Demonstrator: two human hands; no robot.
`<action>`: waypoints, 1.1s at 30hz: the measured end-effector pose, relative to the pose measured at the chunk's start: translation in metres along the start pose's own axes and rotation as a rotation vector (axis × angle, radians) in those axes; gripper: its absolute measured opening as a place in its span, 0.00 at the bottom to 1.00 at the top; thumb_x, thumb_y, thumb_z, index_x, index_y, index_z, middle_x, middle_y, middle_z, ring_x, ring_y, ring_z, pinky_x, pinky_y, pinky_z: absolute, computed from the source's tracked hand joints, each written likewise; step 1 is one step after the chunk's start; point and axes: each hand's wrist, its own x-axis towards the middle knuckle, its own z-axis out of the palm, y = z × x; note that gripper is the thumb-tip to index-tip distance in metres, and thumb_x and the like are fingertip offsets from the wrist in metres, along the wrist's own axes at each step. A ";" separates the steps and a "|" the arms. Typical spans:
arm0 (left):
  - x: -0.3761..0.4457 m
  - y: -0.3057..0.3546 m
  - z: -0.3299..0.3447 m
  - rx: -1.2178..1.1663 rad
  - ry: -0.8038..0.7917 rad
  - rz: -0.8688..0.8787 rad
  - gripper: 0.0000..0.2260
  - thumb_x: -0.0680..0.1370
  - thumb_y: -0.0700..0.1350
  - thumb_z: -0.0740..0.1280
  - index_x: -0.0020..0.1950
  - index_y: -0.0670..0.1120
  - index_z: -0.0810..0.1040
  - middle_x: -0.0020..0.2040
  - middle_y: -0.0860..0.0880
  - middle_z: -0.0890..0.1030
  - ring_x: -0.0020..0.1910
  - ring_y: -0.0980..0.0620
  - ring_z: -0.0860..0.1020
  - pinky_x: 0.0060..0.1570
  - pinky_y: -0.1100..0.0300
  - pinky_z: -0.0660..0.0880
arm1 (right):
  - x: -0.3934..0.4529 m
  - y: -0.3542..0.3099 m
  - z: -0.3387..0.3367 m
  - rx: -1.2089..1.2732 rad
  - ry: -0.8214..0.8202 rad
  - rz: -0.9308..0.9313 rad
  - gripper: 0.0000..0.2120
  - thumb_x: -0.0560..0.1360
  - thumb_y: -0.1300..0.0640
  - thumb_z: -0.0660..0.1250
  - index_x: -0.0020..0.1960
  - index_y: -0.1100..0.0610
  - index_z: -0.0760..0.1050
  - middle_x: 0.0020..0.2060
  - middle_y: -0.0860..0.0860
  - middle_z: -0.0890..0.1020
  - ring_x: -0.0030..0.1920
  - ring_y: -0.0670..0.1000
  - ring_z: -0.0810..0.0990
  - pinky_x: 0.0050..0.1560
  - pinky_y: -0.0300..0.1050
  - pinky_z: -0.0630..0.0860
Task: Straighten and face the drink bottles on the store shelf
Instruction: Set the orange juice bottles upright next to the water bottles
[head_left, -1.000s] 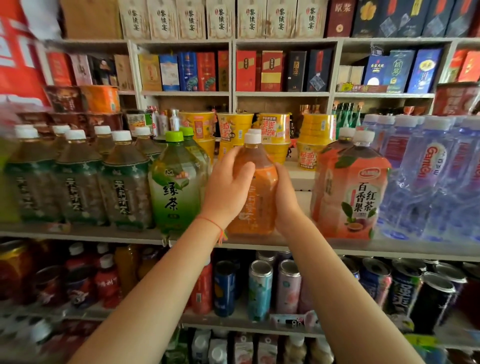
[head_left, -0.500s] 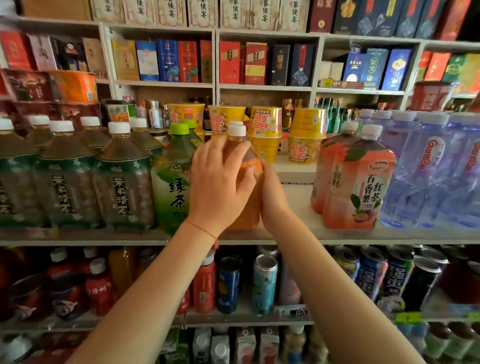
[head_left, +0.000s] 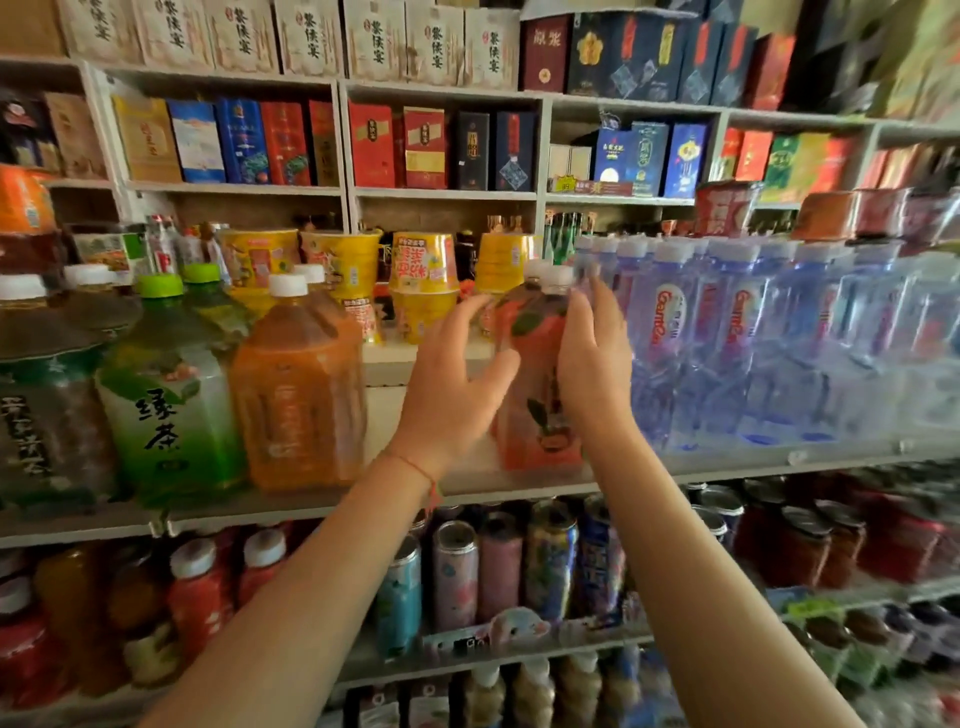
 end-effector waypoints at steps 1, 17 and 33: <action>0.002 0.000 0.011 -0.039 -0.028 -0.054 0.24 0.80 0.49 0.66 0.76 0.52 0.66 0.68 0.60 0.70 0.68 0.64 0.67 0.70 0.63 0.64 | 0.004 0.007 -0.007 0.072 -0.050 0.111 0.23 0.84 0.44 0.51 0.74 0.51 0.69 0.66 0.45 0.75 0.67 0.47 0.72 0.64 0.48 0.69; 0.007 -0.008 0.061 -0.230 0.149 -0.266 0.17 0.82 0.46 0.65 0.65 0.64 0.66 0.56 0.63 0.79 0.50 0.74 0.77 0.46 0.78 0.71 | 0.025 0.055 -0.005 0.636 -0.552 0.622 0.29 0.82 0.36 0.48 0.52 0.52 0.82 0.47 0.56 0.87 0.52 0.58 0.84 0.57 0.57 0.79; -0.017 -0.048 -0.047 0.891 0.340 0.213 0.21 0.83 0.47 0.55 0.75 0.47 0.71 0.66 0.45 0.78 0.70 0.42 0.71 0.75 0.37 0.57 | -0.023 0.010 0.079 0.725 -0.670 0.572 0.26 0.84 0.41 0.47 0.54 0.53 0.81 0.45 0.52 0.87 0.44 0.50 0.87 0.40 0.43 0.80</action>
